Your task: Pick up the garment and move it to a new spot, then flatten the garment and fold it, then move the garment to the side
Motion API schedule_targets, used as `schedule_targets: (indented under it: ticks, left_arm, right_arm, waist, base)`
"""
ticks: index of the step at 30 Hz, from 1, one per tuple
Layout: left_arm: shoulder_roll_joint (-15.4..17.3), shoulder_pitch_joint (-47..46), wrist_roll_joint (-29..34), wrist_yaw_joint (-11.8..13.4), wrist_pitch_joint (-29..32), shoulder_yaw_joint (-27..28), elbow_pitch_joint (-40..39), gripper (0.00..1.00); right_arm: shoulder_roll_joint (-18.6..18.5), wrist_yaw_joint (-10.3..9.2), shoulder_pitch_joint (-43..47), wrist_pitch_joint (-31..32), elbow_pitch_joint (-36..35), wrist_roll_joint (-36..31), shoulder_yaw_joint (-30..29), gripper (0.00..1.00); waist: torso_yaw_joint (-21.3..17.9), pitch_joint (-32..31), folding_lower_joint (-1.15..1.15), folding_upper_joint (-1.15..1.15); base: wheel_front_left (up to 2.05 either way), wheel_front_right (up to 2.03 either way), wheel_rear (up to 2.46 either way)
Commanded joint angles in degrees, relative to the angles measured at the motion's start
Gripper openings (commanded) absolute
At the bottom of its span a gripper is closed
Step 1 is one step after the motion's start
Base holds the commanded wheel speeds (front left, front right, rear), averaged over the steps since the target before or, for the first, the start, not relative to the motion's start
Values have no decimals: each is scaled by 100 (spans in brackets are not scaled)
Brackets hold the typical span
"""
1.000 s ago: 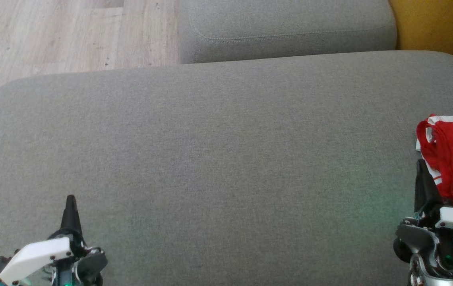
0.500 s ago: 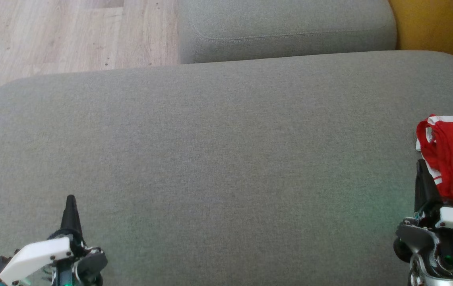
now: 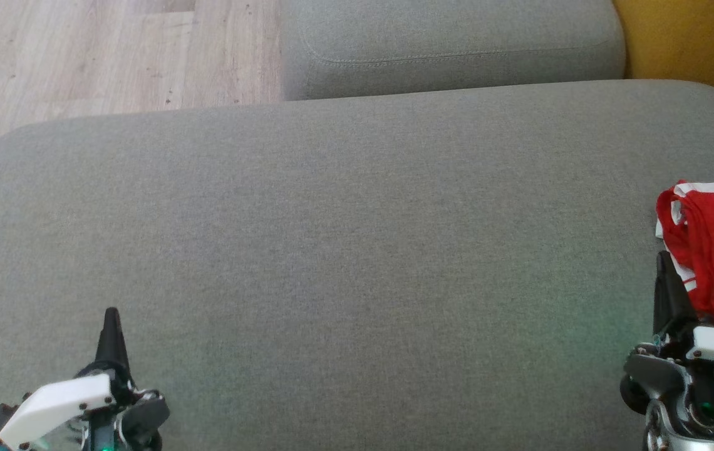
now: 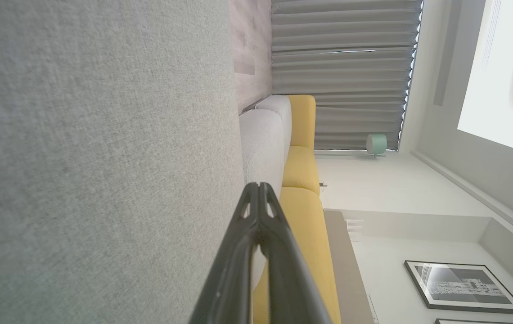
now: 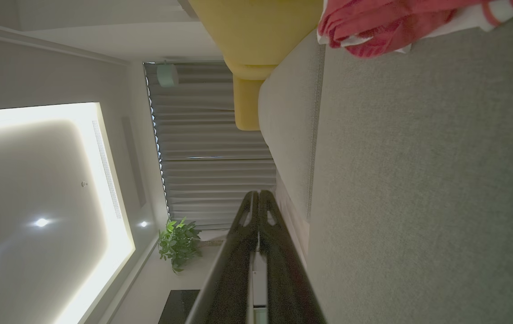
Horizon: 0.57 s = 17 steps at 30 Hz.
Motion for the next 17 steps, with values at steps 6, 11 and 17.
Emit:
schedule_targets:
  ticks: [6,11,17]
  left_arm:
    - [41,-281,-30,-37,23,231,-208,0]
    - [41,-281,-30,-37,23,231,-208,0]
    - [41,-281,-30,-37,23,231,-208,0]
  right_arm:
    - [-23,-3,-117,32,-234,41,117,0]
    - [-23,-3,-117,32,-234,41,117,0]
    - [-23,-3,-117,31,-234,41,117,0]
  waist:
    - [0,0,0,0]
    - [0,0,0,0]
    - [0,0,0,0]
  base:
    - [0,0,0]
    - [0,0,0]
    - [0,0,0]
